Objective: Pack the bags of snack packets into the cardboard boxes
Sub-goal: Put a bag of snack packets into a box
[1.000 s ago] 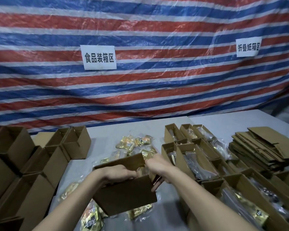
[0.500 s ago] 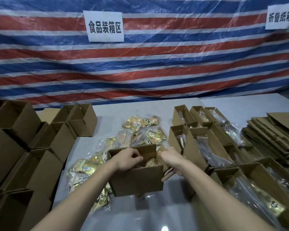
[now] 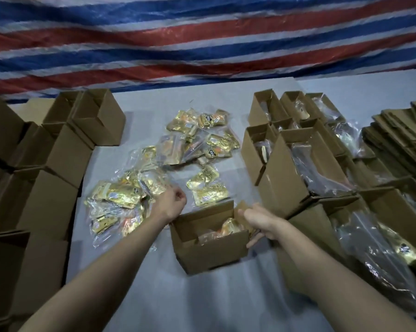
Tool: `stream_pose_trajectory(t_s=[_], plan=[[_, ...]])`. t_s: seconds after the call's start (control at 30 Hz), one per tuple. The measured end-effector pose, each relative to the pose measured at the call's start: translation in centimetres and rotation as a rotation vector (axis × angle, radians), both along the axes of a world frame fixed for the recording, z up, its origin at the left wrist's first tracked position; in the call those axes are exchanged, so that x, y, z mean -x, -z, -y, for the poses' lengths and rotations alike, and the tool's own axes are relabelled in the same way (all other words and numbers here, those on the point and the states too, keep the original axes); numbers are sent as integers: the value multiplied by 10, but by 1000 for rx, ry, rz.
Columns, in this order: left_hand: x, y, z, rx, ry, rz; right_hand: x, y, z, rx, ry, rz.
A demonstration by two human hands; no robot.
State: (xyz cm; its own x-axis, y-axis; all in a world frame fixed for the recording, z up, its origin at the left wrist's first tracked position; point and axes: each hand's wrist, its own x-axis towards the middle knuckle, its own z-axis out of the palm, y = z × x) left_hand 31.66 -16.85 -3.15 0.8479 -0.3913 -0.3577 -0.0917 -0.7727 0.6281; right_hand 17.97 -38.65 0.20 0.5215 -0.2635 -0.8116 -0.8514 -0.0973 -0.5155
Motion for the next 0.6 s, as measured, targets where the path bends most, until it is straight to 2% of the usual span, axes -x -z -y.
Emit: stream_pose_trajectory(t_s=[0.27, 0.4, 0.5, 0.6], plan=[[1, 53, 29, -285, 171, -292, 18, 36, -1, 69, 17, -17], [-4, 60, 54, -388, 393, -311, 39, 49, -1, 100, 58, -56], [-4, 73, 63, -374, 543, -434, 59, 62, -3, 77, 76, 5], [0, 92, 60, -416, 594, -312, 73, 69, -6, 54, 152, 73]])
